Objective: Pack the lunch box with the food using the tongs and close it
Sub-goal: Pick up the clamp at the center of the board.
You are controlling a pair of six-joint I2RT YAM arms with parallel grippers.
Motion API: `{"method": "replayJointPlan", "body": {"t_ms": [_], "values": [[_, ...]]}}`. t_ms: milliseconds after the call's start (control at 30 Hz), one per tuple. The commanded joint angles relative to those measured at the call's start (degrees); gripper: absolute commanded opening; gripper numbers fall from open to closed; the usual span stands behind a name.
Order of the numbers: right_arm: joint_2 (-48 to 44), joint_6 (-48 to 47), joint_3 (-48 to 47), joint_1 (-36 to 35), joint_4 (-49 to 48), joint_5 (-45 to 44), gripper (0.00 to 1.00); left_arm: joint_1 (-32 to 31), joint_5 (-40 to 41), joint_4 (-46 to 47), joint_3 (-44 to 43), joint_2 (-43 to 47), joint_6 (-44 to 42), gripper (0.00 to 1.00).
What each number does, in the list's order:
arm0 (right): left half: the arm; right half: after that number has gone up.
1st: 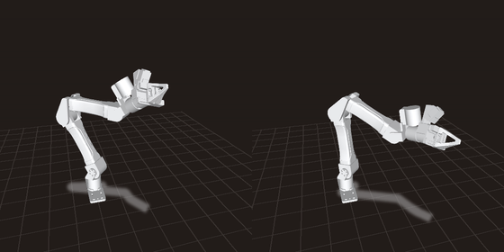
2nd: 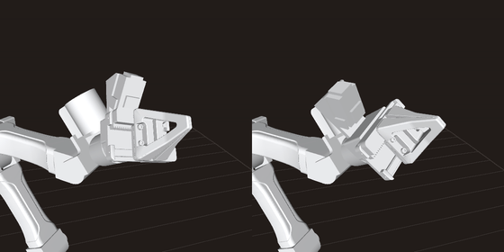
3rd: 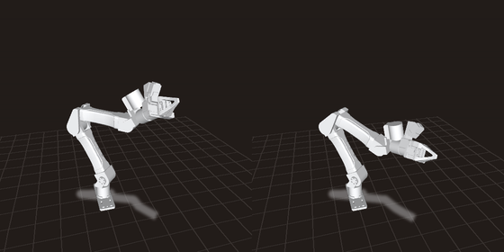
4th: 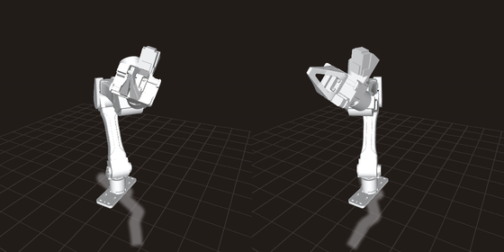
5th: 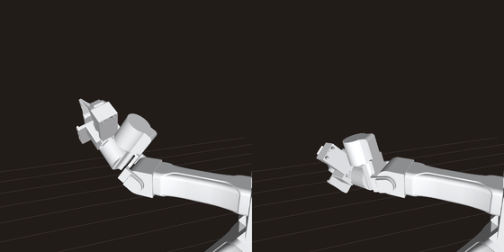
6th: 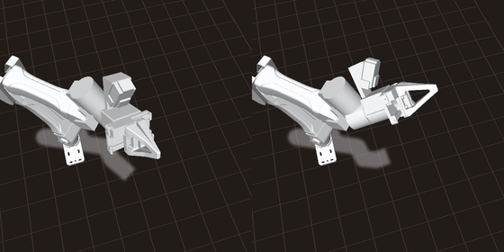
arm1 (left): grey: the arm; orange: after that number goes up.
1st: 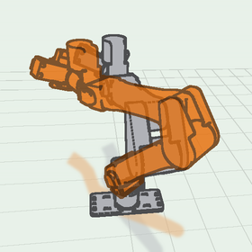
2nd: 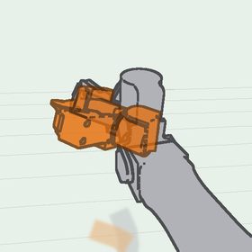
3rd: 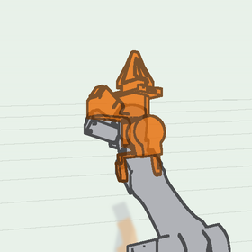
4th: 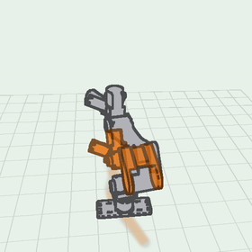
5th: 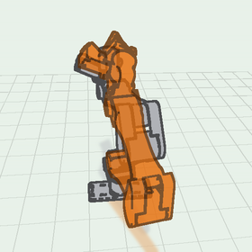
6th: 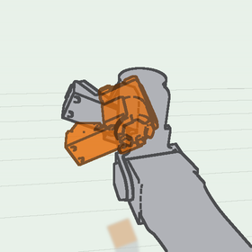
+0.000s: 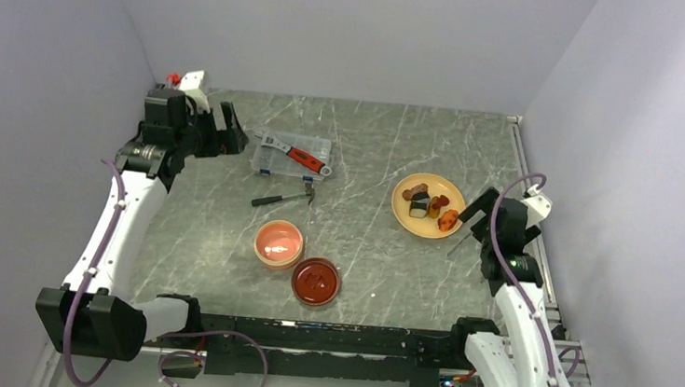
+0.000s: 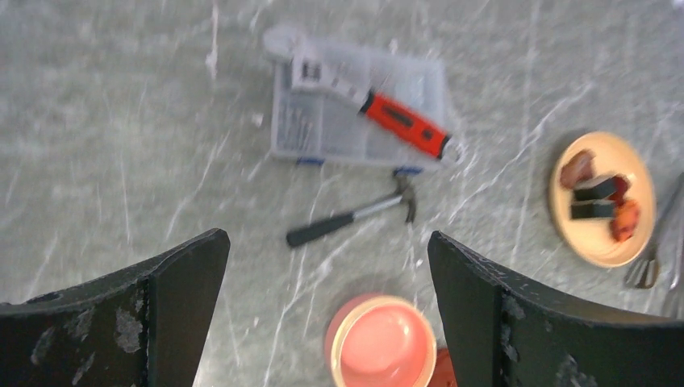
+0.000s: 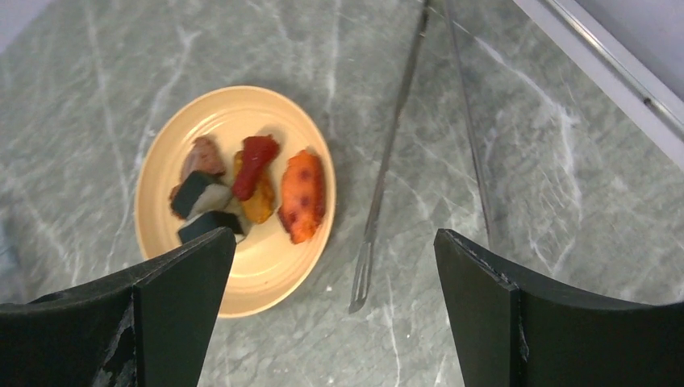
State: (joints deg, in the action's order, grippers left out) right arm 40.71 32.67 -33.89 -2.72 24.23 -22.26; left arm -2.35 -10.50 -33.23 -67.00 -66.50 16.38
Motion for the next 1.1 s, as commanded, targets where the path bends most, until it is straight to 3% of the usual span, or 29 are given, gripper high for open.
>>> {"method": "replayJointPlan", "body": {"t_ms": [0,233,667,867,1067], "values": [[6.4,2.6,-2.4,7.9,-4.6,7.7,1.0,-0.6,-3.9,5.4,-8.6,-3.3,0.7,1.0],[21.3,1.5,-5.4,18.9,-7.6,12.1,0.98,-0.4,-4.2,7.8,-4.4,-5.7,-1.8,1.0],[47.1,-9.9,-20.5,19.0,-0.9,8.6,0.89,-0.5,-6.4,5.5,-4.4,-8.0,-2.8,0.99],[51.4,-11.1,-21.8,19.0,-2.1,9.1,0.84,-0.4,-7.2,4.4,-5.1,-9.1,-2.8,1.0],[56.5,-10.7,-23.4,19.1,-2.2,11.6,0.71,-0.4,-8.0,4.2,-5.4,-9.7,-2.6,1.0]]}}
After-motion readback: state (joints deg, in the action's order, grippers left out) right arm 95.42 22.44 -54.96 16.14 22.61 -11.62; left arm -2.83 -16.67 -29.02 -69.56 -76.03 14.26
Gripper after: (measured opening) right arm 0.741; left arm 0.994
